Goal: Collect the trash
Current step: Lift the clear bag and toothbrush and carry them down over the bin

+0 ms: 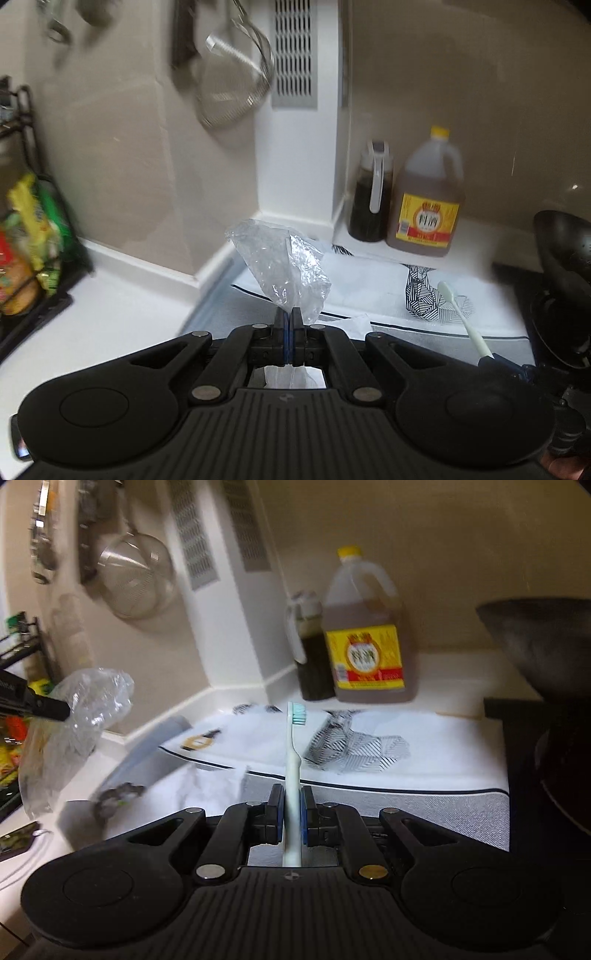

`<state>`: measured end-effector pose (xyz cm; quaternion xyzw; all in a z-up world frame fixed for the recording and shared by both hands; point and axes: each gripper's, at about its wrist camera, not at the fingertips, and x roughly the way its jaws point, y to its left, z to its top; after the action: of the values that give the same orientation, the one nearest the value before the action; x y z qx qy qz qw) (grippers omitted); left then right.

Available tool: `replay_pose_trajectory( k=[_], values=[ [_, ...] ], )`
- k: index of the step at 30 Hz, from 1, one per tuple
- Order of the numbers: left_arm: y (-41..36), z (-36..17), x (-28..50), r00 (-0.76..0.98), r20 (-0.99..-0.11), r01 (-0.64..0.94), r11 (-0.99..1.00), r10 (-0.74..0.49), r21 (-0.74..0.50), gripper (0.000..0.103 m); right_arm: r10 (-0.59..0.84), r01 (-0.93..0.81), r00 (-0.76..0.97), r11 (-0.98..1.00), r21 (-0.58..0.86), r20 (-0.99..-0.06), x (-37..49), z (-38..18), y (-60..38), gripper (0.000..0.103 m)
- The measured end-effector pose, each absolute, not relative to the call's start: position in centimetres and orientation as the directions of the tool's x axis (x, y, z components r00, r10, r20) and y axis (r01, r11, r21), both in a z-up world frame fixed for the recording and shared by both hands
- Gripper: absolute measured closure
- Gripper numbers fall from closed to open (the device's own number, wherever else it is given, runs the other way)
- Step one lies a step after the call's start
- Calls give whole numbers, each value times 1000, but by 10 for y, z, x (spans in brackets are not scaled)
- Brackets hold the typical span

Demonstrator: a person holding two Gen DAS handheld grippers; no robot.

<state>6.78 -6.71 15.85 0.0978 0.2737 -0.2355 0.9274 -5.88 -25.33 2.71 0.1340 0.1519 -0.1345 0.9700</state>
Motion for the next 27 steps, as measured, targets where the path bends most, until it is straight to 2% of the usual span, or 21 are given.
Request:
replay_pose_trajectory(
  k=[5,10,17,27],
  values=[
    [-24,161,10,754,-545,467,883,-367,52,103,-158,227,941,950,212,-297,-93,41,-224,93],
    [16,146,-50,758,-589,387,920,-280,61,103,-82,138,955,974,180,-286,-139,46,-186,93],
    [74,119,-130,743,-637,306,951,-206,50,103,20,28,940,990,136,-341,-194,35,-138,93],
    [126,91,-209,730,-652,275,961,-206,4,103,127,-97,901,991,92,-414,-256,14,-71,93]
  ],
)
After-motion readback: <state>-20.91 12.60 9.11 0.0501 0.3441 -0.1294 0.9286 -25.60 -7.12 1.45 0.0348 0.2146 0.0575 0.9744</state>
